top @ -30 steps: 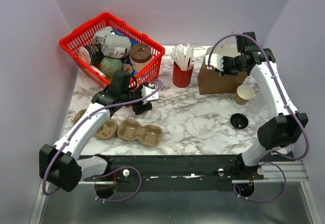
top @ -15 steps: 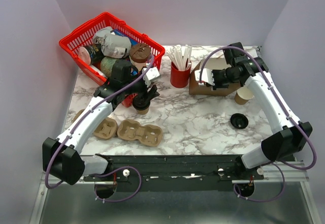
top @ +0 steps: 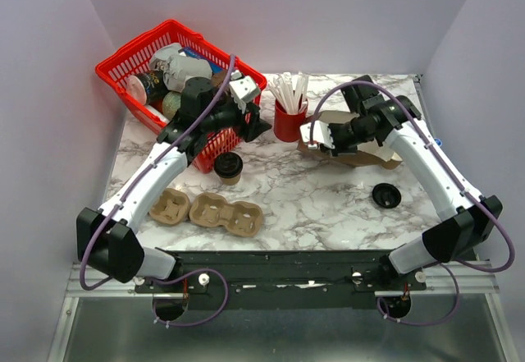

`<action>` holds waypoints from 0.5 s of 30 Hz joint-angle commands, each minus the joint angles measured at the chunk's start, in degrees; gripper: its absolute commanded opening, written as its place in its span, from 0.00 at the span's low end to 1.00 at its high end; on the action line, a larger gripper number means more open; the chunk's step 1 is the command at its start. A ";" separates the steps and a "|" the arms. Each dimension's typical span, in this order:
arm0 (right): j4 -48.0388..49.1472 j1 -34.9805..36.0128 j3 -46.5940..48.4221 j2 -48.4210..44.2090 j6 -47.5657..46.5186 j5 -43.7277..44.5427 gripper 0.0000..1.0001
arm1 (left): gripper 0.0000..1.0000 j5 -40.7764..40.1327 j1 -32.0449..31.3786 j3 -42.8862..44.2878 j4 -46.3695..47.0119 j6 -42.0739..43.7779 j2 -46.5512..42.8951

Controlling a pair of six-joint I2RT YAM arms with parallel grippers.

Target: Pack the takeout coffee

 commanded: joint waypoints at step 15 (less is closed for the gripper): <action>-5.19 3.42 2.43 -4.54 6.02 -1.89 0.02 | 0.76 12.22 -4.60 13.43 9.33 -8.37 9.18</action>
